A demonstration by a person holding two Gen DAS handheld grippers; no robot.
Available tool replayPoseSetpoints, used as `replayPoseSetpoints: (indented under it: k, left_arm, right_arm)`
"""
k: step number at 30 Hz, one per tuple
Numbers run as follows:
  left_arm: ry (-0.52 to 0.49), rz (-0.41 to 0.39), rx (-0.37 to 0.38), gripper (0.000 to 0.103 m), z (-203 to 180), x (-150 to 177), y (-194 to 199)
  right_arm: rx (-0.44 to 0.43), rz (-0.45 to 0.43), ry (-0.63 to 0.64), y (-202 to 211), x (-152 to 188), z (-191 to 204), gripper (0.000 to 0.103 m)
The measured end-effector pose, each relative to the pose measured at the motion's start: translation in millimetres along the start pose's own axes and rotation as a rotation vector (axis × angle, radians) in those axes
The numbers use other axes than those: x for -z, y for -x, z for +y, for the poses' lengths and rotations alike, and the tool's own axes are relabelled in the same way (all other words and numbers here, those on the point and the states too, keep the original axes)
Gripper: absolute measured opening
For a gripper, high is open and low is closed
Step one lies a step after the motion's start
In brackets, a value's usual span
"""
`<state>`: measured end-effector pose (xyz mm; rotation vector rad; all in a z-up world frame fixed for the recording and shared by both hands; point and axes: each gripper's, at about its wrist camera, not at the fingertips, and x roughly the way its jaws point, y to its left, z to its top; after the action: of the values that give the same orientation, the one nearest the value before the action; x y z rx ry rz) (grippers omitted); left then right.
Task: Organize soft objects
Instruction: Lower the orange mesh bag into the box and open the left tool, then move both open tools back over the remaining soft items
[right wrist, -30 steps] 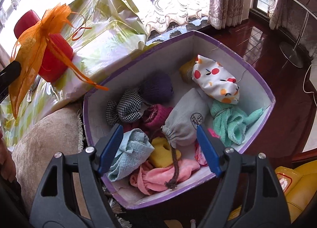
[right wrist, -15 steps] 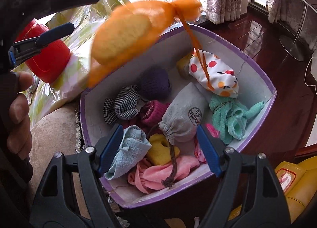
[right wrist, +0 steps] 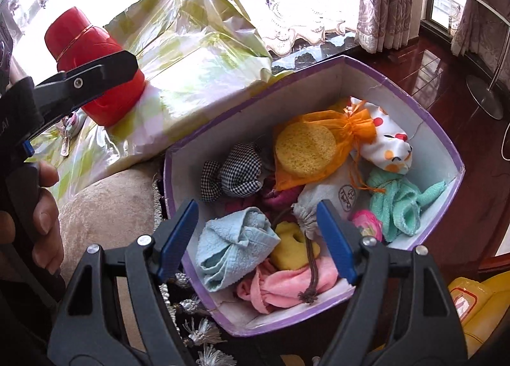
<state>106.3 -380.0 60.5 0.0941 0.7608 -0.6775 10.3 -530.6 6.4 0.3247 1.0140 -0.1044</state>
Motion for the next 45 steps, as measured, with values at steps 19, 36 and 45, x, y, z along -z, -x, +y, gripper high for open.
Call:
replayPoseSetpoints:
  k: [19,36,45]
  left_arm:
    - [0.390,-0.151,-0.339,0.086,181,61,128]
    - [0.574,-0.213,-0.497,0.078,282,96,178]
    - [0.635,-0.229,-0.549,0.076,342,96,188]
  right_arm:
    - [-0.215,-0.007,0.343,-14,-10,184,0.080]
    - [-0.321,-0.030,0.555,-52,-25,319,0.082]
    - [-0.352,-0.055,0.590,-78,-53,377,0.084]
